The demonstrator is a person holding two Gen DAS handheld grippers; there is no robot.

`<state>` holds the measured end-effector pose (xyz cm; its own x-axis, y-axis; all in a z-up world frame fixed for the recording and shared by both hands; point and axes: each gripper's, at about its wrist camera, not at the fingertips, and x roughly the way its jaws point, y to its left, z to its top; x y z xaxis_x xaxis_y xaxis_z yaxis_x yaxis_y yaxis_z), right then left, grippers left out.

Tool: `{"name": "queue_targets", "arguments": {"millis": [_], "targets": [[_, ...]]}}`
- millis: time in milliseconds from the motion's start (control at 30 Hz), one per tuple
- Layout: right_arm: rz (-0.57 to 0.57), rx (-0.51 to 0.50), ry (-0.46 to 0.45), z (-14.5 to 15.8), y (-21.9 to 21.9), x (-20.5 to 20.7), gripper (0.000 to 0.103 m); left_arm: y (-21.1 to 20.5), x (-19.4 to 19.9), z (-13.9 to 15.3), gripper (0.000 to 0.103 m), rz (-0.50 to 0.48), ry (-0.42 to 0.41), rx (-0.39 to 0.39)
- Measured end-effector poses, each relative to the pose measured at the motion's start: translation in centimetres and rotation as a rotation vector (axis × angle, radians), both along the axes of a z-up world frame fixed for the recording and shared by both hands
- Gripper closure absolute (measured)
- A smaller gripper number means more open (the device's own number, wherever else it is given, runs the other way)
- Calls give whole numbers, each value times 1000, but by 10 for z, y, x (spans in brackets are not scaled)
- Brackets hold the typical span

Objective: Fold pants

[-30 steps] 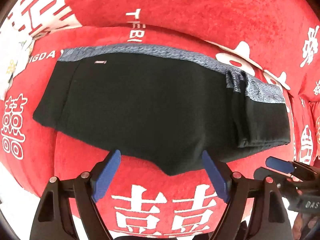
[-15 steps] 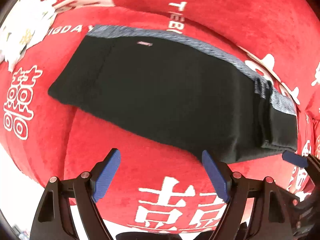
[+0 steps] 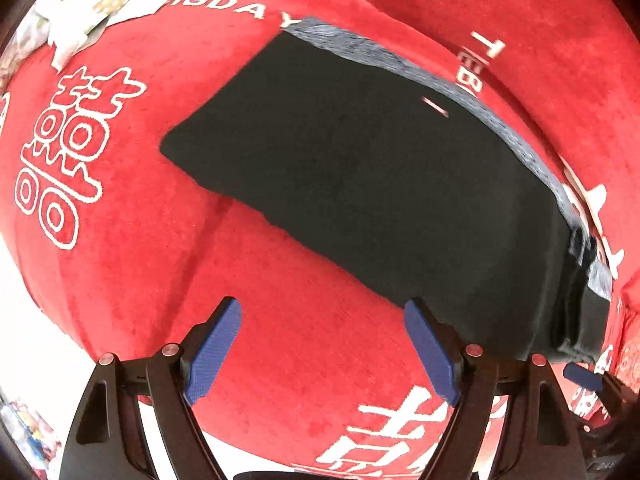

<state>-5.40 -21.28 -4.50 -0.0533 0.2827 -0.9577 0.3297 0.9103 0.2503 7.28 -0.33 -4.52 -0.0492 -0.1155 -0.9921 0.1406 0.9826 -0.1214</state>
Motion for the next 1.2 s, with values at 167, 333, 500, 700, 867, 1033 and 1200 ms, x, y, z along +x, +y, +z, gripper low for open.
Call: {"name": "queue_targets", "arguments": {"millis": [167,333,500,700,867,1033,1200], "targets": [[-10,-5,-4,0,-2,4,0,4,8,-4,19,10,7,-3],[-17,-17,-15,1,-1,13,0,5,14,-9,19,19,8,0],[-16,-18,-19,1,3,20,0,9,18,-13,19,35,17,3],[-16,-8,-29,1,11,27,0,25,28,-20,19,52,43,-23],[-27,2,-46,1,13,36,0,41,33,-20,19,84,35,-37],[-37,-18,-56,-2,9,44,0,64,43,-23,19,148,35,-73],[-89,10,-33,-18,2,47,0,83,54,-28,19,185,34,-89]]}}
